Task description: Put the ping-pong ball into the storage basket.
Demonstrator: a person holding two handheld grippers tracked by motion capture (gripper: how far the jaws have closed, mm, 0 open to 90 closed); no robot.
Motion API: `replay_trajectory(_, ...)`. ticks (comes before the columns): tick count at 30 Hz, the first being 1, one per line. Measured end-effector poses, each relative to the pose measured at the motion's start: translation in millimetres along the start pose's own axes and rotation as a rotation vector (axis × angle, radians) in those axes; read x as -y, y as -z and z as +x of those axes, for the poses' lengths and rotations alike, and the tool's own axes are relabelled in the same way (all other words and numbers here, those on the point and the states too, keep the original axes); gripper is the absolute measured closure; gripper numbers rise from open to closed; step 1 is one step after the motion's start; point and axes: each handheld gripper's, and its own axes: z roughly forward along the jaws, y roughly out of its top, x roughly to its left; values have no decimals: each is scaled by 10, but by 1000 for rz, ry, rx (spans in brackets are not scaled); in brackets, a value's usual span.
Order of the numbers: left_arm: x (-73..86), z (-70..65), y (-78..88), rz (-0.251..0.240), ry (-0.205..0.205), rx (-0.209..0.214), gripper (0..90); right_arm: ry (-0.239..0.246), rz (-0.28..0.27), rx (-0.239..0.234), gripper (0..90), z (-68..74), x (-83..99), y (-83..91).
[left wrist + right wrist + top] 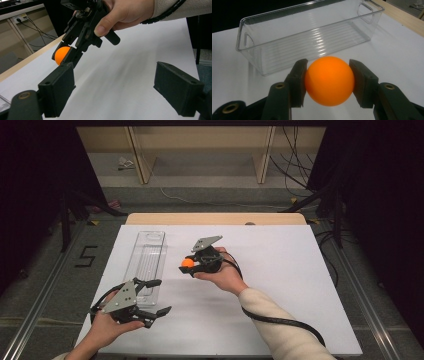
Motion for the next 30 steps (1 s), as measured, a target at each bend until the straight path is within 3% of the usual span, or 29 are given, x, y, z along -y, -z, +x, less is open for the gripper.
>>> replay_trajectory(30,0,-3,-1,3,-3,2,164,15,9,-6,514,-5,-159,-110)
